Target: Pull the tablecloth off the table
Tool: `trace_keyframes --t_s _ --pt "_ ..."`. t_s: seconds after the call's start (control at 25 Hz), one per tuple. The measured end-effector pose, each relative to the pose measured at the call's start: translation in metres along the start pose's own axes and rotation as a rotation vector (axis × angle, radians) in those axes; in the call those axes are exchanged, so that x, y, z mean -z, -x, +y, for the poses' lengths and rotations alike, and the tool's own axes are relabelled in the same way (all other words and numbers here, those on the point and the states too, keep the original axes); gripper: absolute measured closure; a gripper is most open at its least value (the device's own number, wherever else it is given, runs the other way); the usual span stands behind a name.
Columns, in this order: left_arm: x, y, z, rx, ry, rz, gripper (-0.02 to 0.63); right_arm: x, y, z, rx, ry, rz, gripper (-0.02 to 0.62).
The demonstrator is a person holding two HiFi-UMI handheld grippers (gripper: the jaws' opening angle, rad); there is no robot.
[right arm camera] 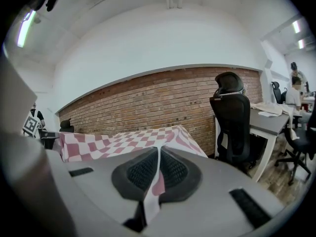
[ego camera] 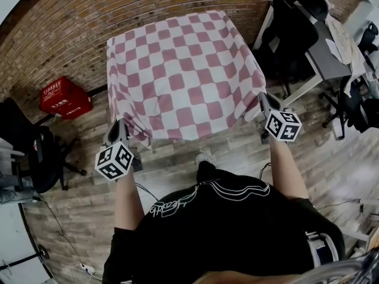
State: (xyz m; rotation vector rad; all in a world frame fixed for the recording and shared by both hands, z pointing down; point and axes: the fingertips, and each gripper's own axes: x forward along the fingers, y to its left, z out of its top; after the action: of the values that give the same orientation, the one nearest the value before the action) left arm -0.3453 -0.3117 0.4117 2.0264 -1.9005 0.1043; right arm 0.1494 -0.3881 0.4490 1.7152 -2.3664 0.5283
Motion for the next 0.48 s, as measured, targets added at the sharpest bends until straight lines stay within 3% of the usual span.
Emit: trace_keyframes --t_s 0.28,0.48 --pt "0.017 0.027 -0.026 0.047 0.016 -0.024 0.601 0.018 0.029 0.007 -0.019 0.007 -0.022 0.597" --pt "0.010 0.033 -0.033 0.061 0.027 -0.026 0.601 0.013 0.032 0.012 -0.031 -0.001 -0.012 0.597"
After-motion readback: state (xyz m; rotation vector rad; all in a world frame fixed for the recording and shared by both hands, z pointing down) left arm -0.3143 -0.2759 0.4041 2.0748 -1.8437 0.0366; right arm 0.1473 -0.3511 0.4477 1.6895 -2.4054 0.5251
